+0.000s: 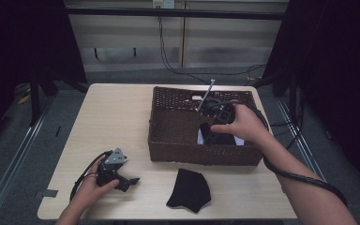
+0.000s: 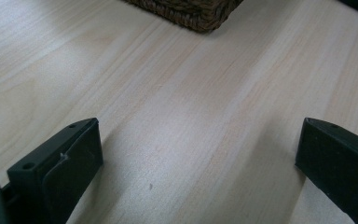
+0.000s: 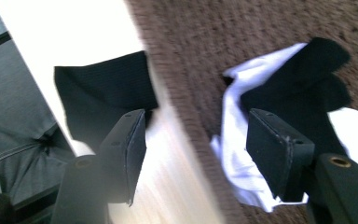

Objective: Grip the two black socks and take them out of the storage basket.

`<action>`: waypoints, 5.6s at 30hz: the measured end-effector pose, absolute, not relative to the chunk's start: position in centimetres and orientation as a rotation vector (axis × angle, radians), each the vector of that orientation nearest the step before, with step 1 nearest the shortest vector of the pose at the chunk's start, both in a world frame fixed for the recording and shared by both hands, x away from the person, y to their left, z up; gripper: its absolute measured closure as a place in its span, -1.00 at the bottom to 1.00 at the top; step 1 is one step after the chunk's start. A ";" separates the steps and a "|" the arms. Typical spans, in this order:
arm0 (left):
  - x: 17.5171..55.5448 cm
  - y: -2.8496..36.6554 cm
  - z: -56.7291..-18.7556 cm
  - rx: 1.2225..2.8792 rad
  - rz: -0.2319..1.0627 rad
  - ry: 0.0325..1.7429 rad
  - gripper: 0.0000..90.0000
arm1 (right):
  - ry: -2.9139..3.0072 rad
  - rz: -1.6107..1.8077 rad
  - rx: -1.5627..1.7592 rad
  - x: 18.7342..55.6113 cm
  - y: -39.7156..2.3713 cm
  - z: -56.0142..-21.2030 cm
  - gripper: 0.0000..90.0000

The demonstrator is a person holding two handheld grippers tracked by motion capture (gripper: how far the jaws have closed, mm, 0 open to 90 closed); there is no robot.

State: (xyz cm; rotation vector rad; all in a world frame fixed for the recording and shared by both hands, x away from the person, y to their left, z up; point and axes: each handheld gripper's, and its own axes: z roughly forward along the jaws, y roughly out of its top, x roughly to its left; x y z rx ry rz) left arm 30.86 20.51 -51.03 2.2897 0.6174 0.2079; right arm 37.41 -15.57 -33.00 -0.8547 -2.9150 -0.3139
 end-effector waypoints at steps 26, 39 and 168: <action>30.9 20.5 -51.0 2.289 0.208 0.618 -1.00 | -2.842 -0.264 -1.185 43.7 -17.6 -39.4 -0.17; 30.9 20.5 -51.1 2.285 0.214 0.617 -1.00 | -2.778 -0.227 -1.272 45.5 -17.2 -43.9 0.03; 30.9 20.5 -51.1 2.284 0.216 0.615 -1.00 | -2.868 -0.362 -0.732 31.7 -15.9 -34.1 0.85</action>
